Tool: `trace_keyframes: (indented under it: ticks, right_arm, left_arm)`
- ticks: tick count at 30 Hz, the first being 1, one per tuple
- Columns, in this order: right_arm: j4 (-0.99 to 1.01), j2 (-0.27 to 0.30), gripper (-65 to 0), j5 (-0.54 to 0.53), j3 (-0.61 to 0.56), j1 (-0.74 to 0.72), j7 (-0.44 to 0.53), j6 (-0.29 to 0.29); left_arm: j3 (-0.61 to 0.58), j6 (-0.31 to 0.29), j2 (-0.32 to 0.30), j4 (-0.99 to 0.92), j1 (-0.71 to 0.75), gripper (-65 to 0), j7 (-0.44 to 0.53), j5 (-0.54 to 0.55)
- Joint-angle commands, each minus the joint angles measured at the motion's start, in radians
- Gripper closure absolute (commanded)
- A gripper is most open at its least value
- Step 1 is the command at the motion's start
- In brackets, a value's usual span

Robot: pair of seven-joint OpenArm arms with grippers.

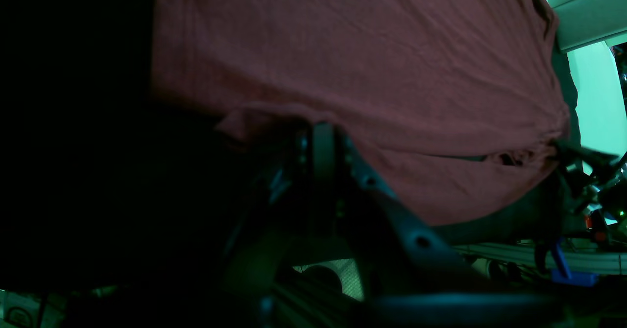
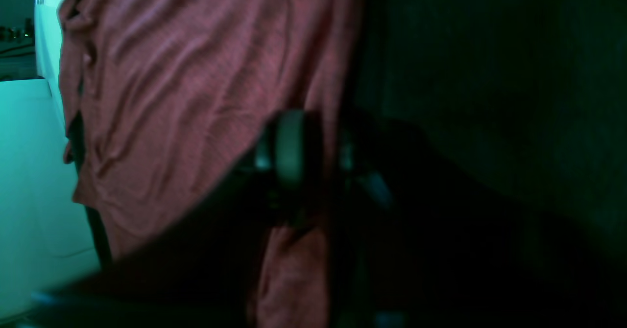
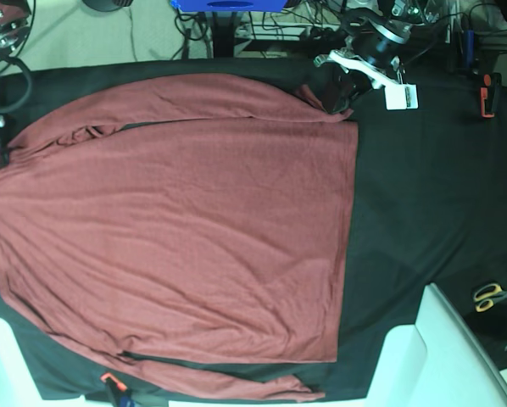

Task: Fold the T-shirt properly
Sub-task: 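Pinch the shirt edge with the left gripper and tug it, then reach the left gripper into the shirt body and grasp fabric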

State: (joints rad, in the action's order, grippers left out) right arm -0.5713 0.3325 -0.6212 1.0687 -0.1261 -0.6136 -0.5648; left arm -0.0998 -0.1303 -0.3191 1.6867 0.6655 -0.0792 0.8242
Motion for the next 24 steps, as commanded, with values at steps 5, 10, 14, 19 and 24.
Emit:
trace_keyframes:
  ticks: [5, 10, 14, 19, 24]
  right_arm:
    - [-0.013, 0.024, -0.5, -0.001, -0.002, -0.007, -0.007, -0.002]
    - [-0.014, 0.027, -0.5, 0.001, -0.002, -0.019, -0.024, 0.059]
    - [-0.071, 0.041, -0.6, -0.002, -0.002, -0.031, -0.081, 0.081]
    - [-0.118, 0.046, -0.6, 0.001, -0.002, -0.050, -0.116, 0.139]
    - [-0.118, 0.047, -0.6, 0.001, -0.003, -0.054, -0.128, 0.145]
  left_arm:
    - [0.002, -0.012, -0.007, 0.022, 0.007, 0.0, 0.019, 0.008]
    - [0.004, -0.012, -0.007, 0.023, -0.002, 0.0, 0.019, 0.008]
    - [0.004, -0.009, -0.007, 0.057, -0.026, 0.0, -0.004, 0.008]
    - [0.054, -0.009, 0.008, 0.062, -0.097, 0.0, -0.164, 0.008]
    - [0.143, -0.009, 0.044, 0.062, -0.149, 0.0, -0.264, 0.008]
